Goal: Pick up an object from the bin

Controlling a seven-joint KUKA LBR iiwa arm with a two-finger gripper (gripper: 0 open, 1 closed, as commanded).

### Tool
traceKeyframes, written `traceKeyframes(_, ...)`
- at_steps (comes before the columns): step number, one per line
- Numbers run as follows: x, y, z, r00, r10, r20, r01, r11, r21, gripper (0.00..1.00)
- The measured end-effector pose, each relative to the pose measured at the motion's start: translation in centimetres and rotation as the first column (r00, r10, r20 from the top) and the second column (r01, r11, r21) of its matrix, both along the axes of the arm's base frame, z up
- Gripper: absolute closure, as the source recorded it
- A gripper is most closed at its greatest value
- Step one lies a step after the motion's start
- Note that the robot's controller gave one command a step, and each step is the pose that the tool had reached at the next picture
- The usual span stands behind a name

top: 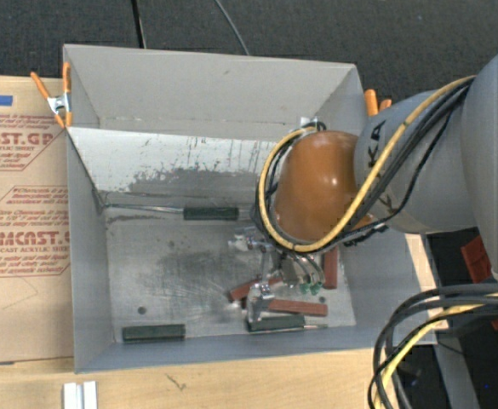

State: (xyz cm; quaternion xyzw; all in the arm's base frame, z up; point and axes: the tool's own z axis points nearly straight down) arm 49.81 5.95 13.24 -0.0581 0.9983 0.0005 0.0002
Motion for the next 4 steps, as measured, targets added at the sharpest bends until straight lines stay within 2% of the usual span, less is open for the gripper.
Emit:
traceKeyframes(1,0.0,0.0,0.0,1.000,0.000,0.000,0.000,1.000,0.000,0.00)
traceKeyframes(2,-0.2,-3.3,-5.6,0.996,0.082,-0.026,-0.082,0.997,0.001,1.00)
traceKeyframes(3,-0.2,-3.3,-5.6,0.996,0.081,-0.024,-0.081,0.997,0.001,1.00)
traceKeyframes(4,0.6,-1.6,8.6,0.991,0.132,0.002,-0.132,0.991,0.000,1.00)
